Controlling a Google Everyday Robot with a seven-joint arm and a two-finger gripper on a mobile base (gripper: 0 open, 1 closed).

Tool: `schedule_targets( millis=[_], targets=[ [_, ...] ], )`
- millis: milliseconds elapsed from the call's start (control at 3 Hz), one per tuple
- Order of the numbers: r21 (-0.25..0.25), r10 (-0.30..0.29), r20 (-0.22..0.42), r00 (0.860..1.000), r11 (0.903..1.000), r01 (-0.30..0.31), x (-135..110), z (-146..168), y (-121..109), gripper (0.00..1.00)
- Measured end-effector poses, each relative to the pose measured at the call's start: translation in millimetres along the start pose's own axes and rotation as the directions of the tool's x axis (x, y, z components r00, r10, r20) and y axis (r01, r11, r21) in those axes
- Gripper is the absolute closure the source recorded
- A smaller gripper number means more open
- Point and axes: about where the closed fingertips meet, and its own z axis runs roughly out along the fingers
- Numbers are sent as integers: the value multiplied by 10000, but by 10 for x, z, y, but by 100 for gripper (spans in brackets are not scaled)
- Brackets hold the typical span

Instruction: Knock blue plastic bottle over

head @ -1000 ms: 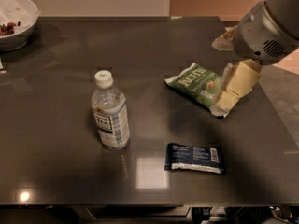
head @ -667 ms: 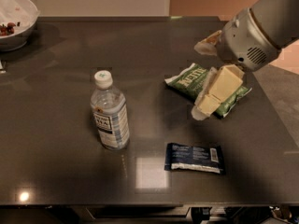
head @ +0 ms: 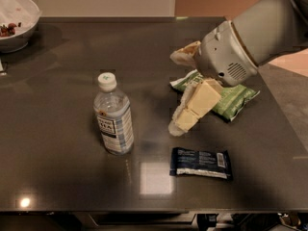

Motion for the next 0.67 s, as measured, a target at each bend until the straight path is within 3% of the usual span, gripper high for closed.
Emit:
schedule_targets(
  millis=[667],
  targets=[
    [-409,-535,307,9981,9977,547,-369,601,352,0]
  ],
)
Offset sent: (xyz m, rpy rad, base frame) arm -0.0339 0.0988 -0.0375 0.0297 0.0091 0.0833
